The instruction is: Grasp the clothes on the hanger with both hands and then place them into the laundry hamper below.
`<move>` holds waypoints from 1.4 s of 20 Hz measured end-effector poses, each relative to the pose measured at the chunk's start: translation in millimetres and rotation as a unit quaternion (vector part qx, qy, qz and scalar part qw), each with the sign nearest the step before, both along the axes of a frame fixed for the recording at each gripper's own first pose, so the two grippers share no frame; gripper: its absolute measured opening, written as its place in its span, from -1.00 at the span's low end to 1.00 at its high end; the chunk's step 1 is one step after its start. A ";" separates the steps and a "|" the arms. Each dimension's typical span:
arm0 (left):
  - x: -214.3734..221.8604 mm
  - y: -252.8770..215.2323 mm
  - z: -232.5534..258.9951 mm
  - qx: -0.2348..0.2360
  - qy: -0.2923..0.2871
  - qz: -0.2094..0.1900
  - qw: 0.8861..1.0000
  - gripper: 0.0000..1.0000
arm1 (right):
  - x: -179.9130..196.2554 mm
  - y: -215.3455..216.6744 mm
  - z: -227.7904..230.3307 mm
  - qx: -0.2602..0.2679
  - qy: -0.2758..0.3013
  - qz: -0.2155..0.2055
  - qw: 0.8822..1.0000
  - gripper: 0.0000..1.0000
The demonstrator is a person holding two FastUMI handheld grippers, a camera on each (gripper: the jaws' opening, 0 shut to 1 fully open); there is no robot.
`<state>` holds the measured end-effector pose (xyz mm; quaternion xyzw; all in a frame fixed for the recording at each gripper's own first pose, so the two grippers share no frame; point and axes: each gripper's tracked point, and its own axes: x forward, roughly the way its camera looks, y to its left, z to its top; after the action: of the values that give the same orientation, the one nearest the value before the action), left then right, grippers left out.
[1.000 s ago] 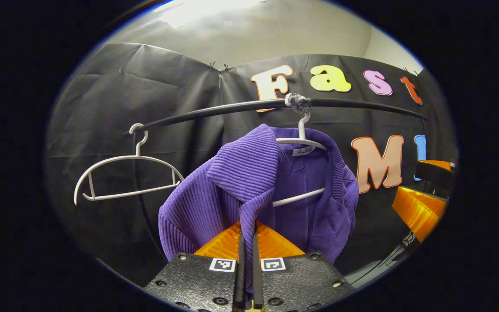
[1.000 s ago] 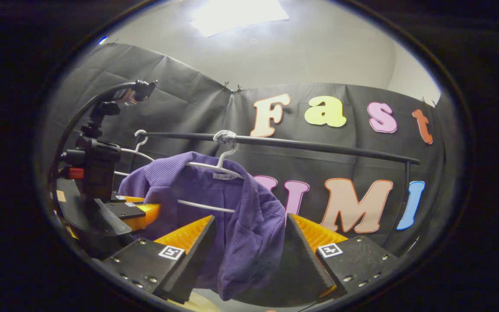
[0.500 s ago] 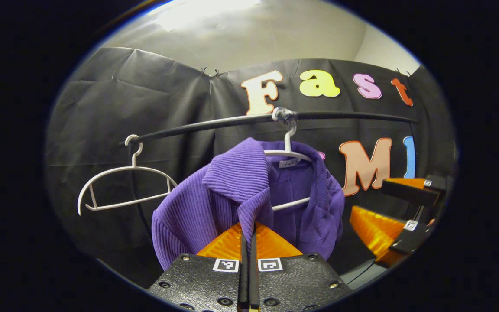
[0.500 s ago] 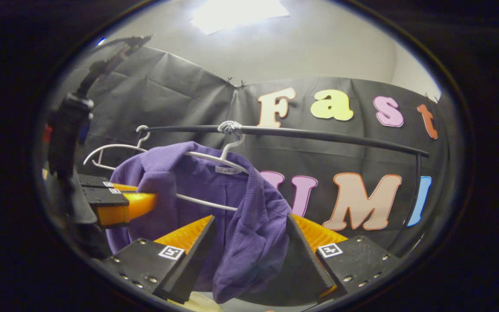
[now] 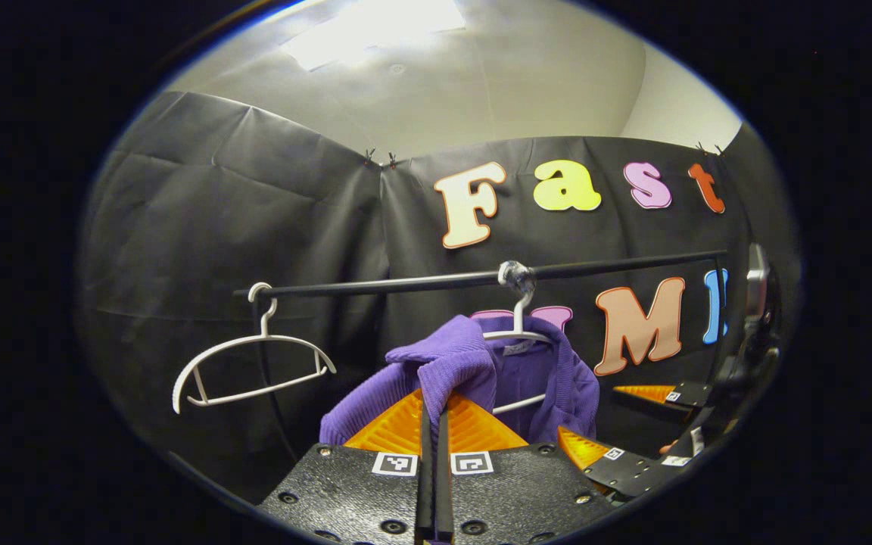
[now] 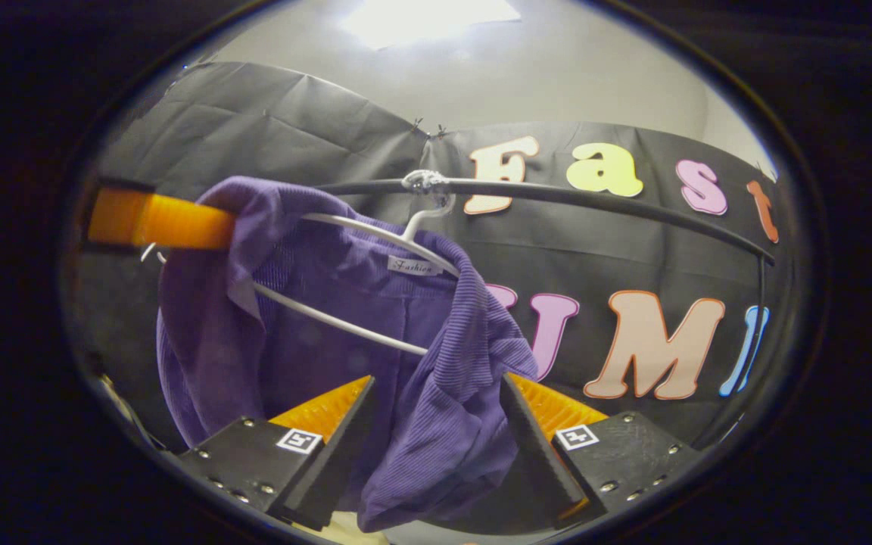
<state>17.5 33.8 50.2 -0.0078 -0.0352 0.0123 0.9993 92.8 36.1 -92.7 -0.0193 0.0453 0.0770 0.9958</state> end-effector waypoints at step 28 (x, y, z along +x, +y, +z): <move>1.1 56.0 24.2 0.013 -0.019 0.040 0.999 -0.96 | 49.8 -17.9 -71.6 0.009 0.099 -0.104 0.990 -0.79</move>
<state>18.6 89.8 74.4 0.0065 -0.0543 0.0516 0.9972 142.7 18.2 -164.3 0.0026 0.1446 -0.0248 0.9892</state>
